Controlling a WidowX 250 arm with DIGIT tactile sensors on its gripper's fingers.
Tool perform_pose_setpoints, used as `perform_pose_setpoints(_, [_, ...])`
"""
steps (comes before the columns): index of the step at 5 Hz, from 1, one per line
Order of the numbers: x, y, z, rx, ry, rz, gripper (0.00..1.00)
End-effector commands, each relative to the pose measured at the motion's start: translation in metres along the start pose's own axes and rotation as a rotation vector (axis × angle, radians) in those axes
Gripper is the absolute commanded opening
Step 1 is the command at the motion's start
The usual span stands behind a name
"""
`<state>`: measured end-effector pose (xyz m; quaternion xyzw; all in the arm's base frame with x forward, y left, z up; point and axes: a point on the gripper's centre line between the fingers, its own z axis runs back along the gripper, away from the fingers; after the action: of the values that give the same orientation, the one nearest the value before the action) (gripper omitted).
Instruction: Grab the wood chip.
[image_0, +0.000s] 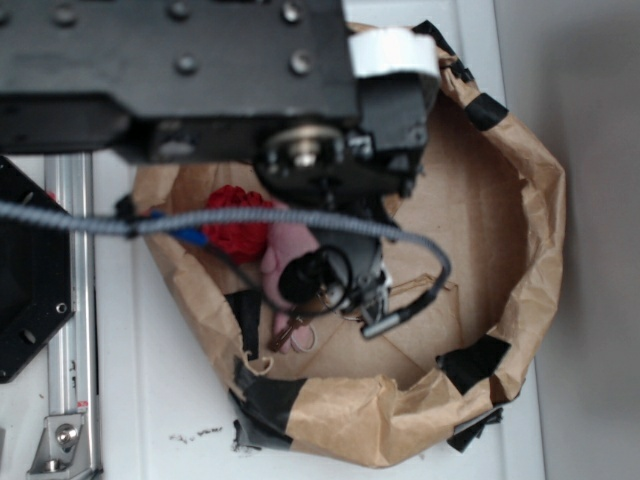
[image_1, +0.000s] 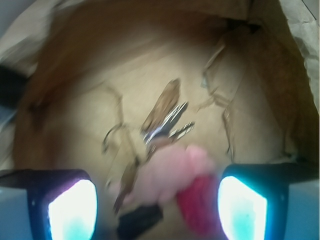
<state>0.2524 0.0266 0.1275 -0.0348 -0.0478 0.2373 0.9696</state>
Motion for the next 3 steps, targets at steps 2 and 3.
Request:
perform_pose_setpoints(2, [0.042, -0.009, -0.071, 0.035, 0.003, 0.052, 1.0])
perform_pose_setpoints(3, [0.054, -0.02, -0.108, 0.085, 0.031, 0.053, 1.0])
